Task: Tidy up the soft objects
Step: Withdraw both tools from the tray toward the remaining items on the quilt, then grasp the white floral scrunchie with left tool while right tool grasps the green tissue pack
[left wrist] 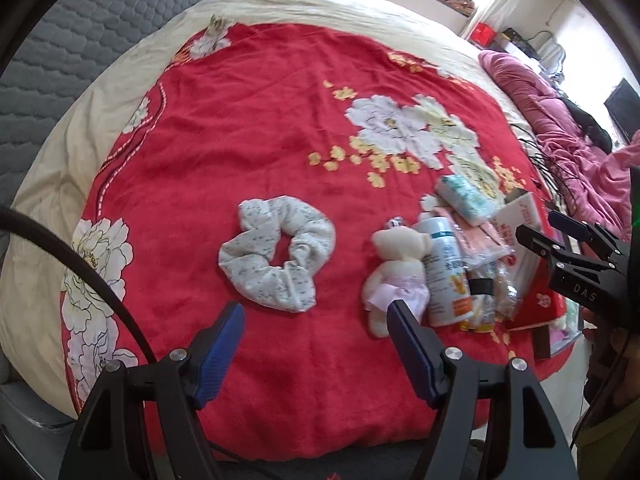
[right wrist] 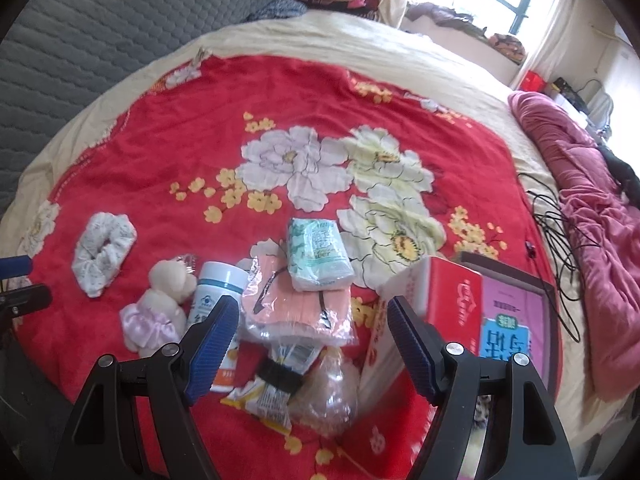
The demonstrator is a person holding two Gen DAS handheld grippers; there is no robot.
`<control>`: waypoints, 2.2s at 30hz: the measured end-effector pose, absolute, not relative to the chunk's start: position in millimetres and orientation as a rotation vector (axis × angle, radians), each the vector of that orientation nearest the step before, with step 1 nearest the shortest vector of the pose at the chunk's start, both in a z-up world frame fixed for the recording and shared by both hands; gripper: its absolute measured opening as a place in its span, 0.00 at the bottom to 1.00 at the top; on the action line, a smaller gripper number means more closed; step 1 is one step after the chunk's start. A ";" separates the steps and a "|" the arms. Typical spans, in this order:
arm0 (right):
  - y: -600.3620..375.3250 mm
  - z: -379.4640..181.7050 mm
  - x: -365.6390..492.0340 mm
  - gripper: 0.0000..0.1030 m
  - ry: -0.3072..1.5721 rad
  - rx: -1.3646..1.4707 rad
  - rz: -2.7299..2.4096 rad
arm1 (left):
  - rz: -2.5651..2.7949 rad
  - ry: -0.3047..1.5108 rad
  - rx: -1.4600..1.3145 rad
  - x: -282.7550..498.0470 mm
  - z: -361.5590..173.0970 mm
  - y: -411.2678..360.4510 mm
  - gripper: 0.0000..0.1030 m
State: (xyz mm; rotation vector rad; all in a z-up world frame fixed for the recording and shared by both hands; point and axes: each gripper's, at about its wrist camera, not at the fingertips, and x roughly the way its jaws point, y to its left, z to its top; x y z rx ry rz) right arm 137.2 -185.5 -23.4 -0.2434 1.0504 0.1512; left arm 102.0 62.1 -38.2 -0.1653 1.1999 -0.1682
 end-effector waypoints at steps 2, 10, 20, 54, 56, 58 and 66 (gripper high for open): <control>-185.6 -32.6 147.6 0.76 1.066 -0.249 0.154 | -0.155 1.214 -0.168 108.0 -45.2 65.2 0.71; -191.5 -50.1 178.7 0.76 1.098 -0.246 0.151 | -0.126 1.250 -0.202 130.7 -69.7 73.4 0.71; -186.2 -77.7 210.1 0.76 1.161 -0.260 0.164 | -0.128 1.275 -0.215 150.6 -91.7 78.0 0.71; -184.7 -66.4 206.6 0.46 1.132 -0.092 0.207 | -0.107 1.270 -0.288 172.3 -118.1 87.0 0.17; -185.5 -60.5 200.1 0.46 1.123 -0.072 0.214 | -0.118 1.254 -0.273 169.6 -113.9 83.8 0.16; -186.8 -56.0 194.6 0.46 1.113 -0.058 0.217 | -0.116 1.247 -0.250 166.9 -110.4 80.5 0.16; -189.3 -35.6 167.4 0.46 1.081 -0.020 0.232 | -0.134 1.202 -0.229 149.0 -84.9 70.5 0.15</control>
